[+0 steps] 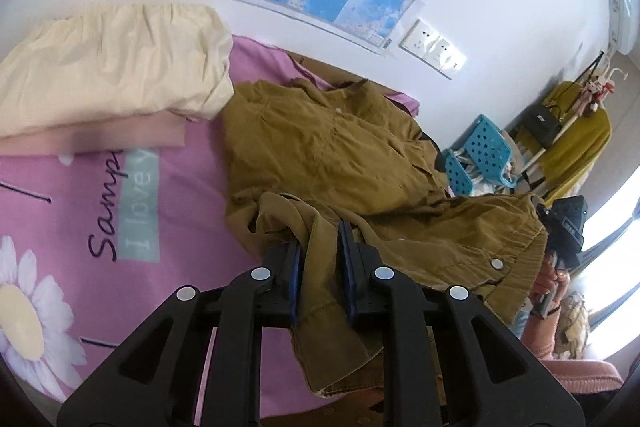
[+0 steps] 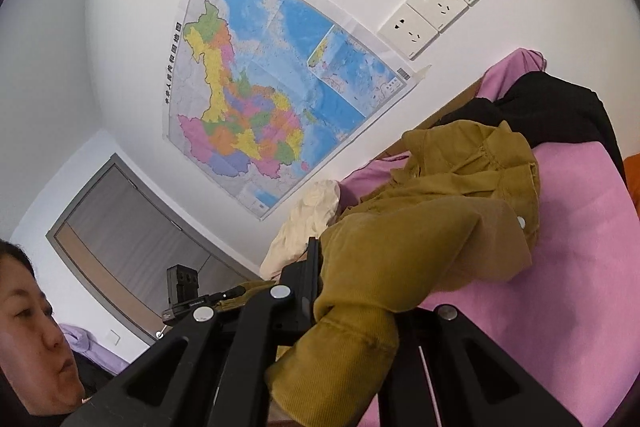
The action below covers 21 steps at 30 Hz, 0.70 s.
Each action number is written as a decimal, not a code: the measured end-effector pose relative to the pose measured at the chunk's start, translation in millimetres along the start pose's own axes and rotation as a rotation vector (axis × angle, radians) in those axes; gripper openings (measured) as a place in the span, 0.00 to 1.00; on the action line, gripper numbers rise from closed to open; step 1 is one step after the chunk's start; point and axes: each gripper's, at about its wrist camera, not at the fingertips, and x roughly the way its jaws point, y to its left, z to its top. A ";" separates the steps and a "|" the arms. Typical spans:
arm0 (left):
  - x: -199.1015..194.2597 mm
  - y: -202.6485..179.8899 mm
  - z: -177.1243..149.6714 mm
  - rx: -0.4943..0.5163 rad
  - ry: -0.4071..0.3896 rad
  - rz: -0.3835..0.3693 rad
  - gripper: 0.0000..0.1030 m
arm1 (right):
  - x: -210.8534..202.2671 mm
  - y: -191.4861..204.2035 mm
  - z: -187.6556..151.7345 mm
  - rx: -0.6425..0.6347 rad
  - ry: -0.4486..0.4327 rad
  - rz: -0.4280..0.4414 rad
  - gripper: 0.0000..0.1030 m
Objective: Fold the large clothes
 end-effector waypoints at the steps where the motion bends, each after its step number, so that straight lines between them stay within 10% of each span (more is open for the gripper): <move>1: 1.4 -1.4 2.3 0.005 -0.002 0.007 0.17 | 2.1 -0.6 3.5 0.002 -0.003 -0.004 0.06; 21: 35.5 1.9 68.6 0.037 -0.017 0.098 0.17 | 49.1 -19.1 65.8 0.035 -0.017 -0.074 0.06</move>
